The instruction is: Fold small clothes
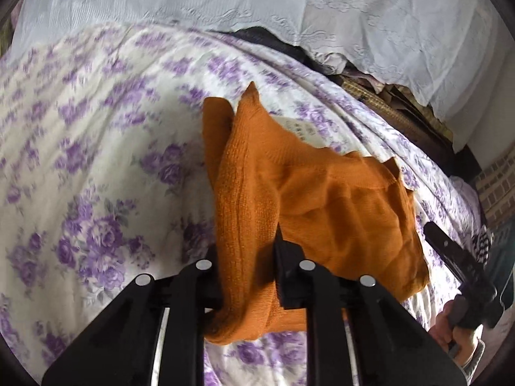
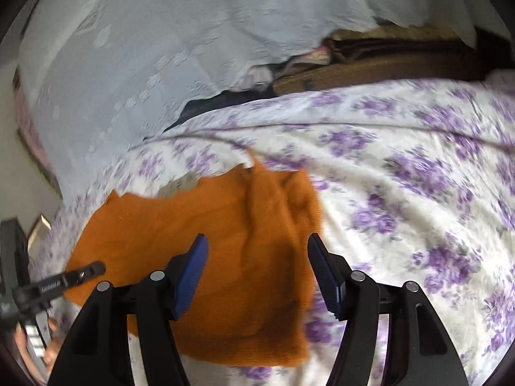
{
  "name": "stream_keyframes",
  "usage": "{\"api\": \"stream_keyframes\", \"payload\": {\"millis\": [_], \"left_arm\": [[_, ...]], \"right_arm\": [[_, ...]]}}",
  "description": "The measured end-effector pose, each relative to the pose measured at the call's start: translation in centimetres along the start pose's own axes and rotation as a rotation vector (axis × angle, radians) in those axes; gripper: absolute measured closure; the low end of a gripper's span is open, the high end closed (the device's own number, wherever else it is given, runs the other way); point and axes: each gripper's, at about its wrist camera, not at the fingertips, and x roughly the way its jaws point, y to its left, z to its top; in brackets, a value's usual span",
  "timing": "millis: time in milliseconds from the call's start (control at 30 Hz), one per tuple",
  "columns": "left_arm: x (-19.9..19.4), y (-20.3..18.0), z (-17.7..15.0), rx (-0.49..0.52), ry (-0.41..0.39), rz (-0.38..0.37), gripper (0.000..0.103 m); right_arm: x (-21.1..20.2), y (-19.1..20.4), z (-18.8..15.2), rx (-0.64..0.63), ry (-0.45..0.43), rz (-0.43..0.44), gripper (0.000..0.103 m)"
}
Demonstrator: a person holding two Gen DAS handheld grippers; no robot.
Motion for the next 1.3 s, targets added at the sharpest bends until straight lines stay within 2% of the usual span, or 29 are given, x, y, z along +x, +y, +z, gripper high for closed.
{"api": "stream_keyframes", "payload": {"millis": [200,567,967,1033,1133,1233,1300], "left_arm": [[-1.1,-2.6,0.2,0.045,-0.017,0.039,0.086],[-2.1,-9.2,0.1,0.143,-0.033,0.053,0.087],[0.8,-18.3,-1.1,0.251,-0.008,0.032,0.087],[1.6,-19.6,-1.6,0.261,0.003,0.008,0.087],[1.9,-20.8,-2.1,0.269,0.005,-0.035,0.087],[1.4,-21.4,-2.2,0.283,-0.007,-0.041,0.087],[0.7,-21.0,-1.9,0.275,-0.020,-0.051,0.087]], "right_arm": [[0.0,-1.7,0.3,0.088,0.013,0.037,0.039],[-0.2,-4.2,0.6,0.211,0.027,0.092,0.039],[-0.9,-8.2,1.7,0.362,0.001,0.135,0.039],[-0.9,-8.5,1.7,0.380,0.006,0.152,0.039],[-0.6,-8.8,1.6,0.435,0.057,0.269,0.038],[0.7,-8.6,1.5,0.520,0.182,0.496,0.038],[2.0,-8.0,1.1,0.550,0.297,0.589,0.037]]}}
